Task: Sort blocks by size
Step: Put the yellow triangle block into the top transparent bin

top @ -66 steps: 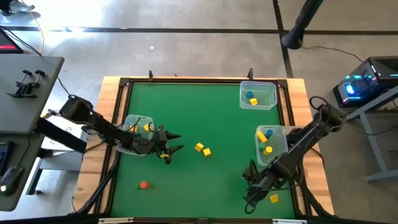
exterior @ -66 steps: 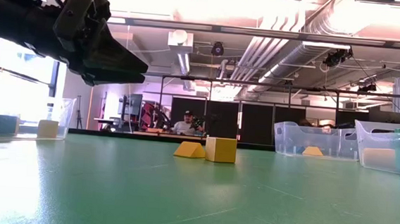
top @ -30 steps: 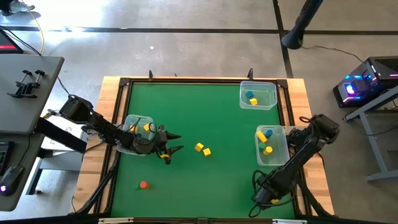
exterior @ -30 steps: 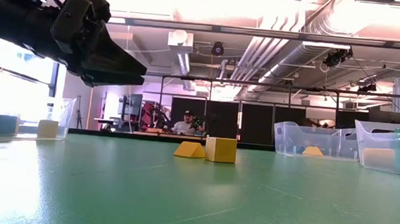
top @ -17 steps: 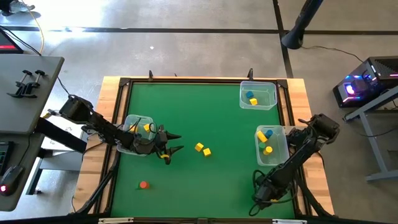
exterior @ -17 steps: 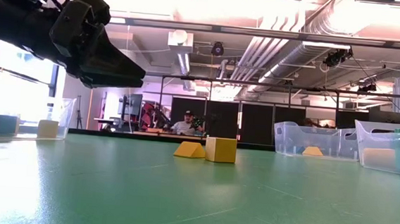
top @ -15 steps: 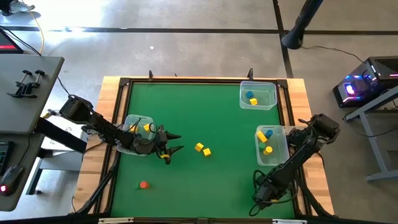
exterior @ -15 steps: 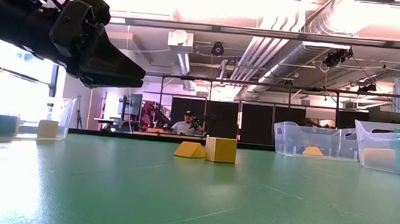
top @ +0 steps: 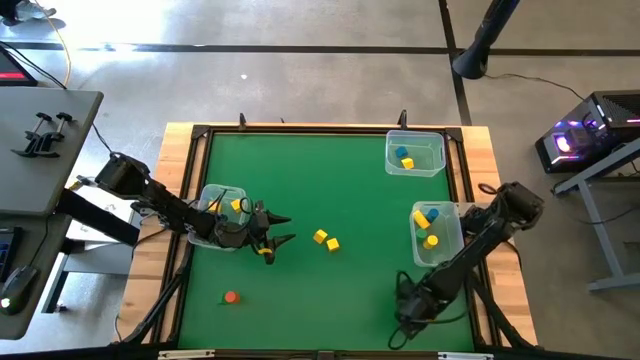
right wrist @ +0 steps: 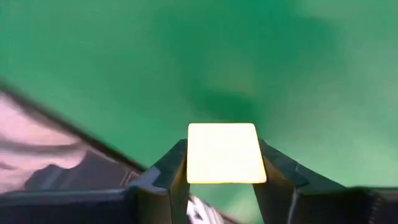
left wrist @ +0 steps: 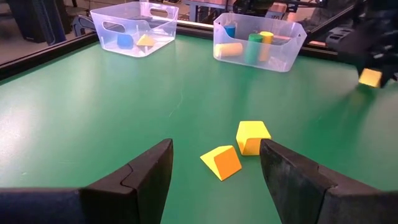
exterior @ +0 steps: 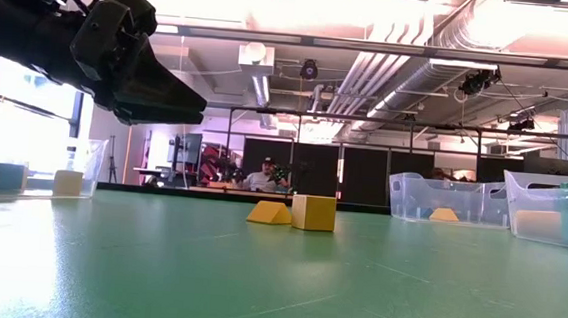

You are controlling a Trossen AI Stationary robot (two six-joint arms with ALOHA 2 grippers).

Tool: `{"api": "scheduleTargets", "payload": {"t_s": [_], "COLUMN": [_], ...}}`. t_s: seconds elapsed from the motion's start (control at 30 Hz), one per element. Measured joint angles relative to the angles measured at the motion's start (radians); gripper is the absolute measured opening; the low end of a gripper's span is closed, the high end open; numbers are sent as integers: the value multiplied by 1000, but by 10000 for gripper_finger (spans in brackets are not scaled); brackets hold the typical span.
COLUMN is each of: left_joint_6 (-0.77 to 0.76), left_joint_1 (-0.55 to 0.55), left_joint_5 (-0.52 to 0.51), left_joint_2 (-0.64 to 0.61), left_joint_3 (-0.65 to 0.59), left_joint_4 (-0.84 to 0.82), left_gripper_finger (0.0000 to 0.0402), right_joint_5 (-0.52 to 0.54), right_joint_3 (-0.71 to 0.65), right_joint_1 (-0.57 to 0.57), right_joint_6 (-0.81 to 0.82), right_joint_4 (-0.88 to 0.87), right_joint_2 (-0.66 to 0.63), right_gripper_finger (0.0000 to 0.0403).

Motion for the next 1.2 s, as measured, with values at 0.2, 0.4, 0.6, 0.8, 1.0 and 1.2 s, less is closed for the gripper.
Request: {"api": "scheduleTargets", "payload": {"t_s": [0.2,0.4,0.6,0.8,1.0,1.2], "left_joint_6": [0,-25,-31,-51,-60,-60], "left_joint_1": [0,0,-1,-1,0,0], "left_joint_5": [0,1,1,1,1,1], "left_joint_2": [0,0,0,0,0,0], "left_joint_3": [0,0,0,0,0,0], "left_joint_4": [0,0,2,3,7,6], "left_gripper_finger": [227,227,227,227,227,227], "right_joint_5": [202,386,601,867,958,921], "right_joint_3": [97,184,203,202,202,202], "right_joint_1": [-88,-233,-414,-628,-901,-1192], "right_joint_6": [-341,-747,-1131,-1372,-1472,-1425], "right_joint_4": [0,-86,-216,-323,-313,-350], "right_joint_2": [0,0,-27,-149,-287,-293], "right_gripper_finger": [131,131,131,131,133,139]}}
